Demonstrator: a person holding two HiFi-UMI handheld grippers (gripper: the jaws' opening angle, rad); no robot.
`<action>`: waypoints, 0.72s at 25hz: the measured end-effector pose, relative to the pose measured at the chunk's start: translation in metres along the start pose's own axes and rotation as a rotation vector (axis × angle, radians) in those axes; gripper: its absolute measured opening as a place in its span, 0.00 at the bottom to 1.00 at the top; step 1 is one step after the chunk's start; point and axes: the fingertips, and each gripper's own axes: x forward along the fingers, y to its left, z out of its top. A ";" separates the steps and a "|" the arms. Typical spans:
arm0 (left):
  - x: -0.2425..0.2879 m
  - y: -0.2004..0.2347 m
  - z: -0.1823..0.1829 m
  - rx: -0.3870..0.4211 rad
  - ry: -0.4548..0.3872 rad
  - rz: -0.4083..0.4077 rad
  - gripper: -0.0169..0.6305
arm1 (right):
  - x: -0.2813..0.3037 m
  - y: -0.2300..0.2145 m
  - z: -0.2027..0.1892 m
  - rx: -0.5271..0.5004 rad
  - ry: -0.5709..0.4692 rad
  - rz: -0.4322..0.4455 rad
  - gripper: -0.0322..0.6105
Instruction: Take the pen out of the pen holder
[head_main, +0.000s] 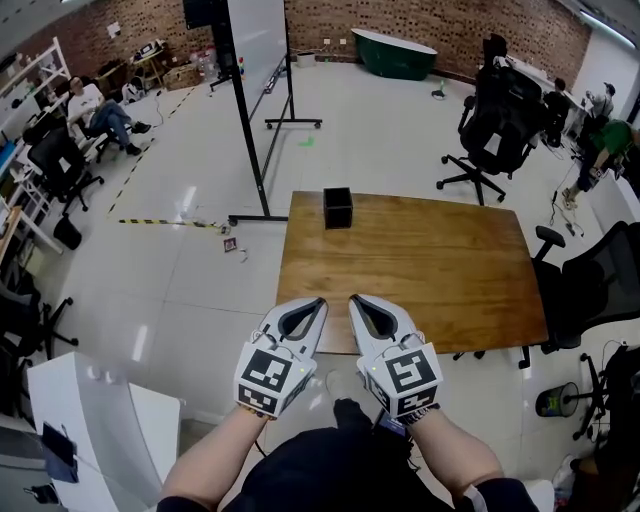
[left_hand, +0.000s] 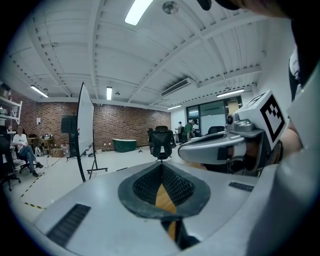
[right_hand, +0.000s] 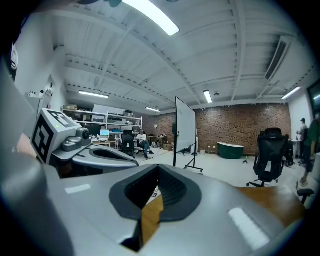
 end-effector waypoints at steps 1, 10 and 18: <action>0.009 0.005 -0.001 -0.004 0.006 0.003 0.03 | 0.008 -0.008 -0.001 0.002 0.006 0.003 0.05; 0.088 0.051 -0.018 -0.046 0.079 0.031 0.03 | 0.083 -0.075 -0.016 0.004 0.070 0.023 0.05; 0.143 0.090 -0.043 -0.103 0.134 0.064 0.03 | 0.152 -0.122 -0.044 -0.012 0.139 0.039 0.11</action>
